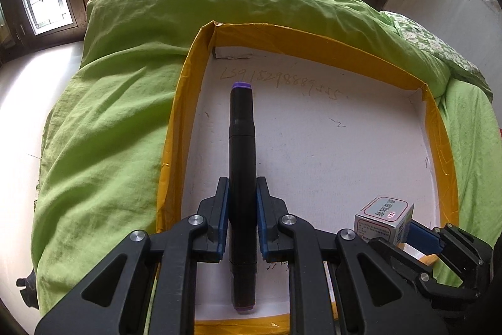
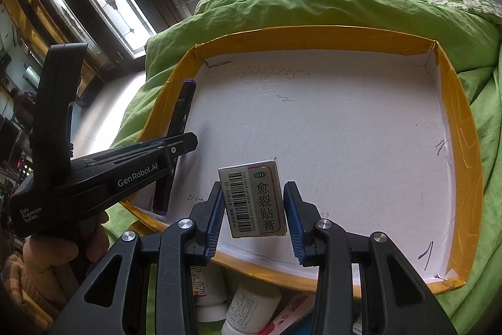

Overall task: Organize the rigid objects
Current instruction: 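Release the marker with the left tool while the right tool releases the box in the tray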

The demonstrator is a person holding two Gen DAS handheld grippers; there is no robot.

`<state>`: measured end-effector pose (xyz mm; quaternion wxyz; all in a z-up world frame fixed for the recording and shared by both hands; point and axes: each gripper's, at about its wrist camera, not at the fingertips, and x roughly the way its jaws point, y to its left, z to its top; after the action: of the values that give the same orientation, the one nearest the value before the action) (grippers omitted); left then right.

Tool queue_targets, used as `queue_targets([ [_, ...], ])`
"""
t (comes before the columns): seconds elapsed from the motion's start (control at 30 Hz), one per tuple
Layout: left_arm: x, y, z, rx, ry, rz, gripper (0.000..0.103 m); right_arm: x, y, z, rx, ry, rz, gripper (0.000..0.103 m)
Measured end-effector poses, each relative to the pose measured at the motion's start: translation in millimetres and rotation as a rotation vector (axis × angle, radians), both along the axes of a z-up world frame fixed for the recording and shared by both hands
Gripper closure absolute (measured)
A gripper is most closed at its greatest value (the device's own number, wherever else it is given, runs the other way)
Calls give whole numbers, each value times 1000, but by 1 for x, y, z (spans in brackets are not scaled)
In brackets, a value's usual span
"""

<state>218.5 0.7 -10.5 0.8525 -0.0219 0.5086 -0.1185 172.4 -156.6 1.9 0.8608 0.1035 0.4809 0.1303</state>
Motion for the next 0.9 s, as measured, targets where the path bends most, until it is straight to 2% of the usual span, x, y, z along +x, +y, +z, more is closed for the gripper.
queue_targets([
  [0.33,1,-2,0,25,-14,-26,90,4,7,-5,-30,2,11,69],
  [0.57,-2,10,8,-38,-11,11,89,3,12,-5,-45,-4,19,69],
  [0.73,-36,35,27,-97,-66,72,89,7,19,-5,-43,-2,29,69],
  [0.8,-54,47,31,-112,-95,98,82,9,24,-5,-45,-5,37,69],
  [0.83,-61,52,32,-111,-106,113,75,9,27,-5,-48,-6,41,69],
  [0.87,-67,55,33,-95,-114,129,68,9,30,-5,-50,-9,44,69],
  [0.9,-73,58,34,-82,-124,139,66,9,31,-5,-49,-10,44,69],
])
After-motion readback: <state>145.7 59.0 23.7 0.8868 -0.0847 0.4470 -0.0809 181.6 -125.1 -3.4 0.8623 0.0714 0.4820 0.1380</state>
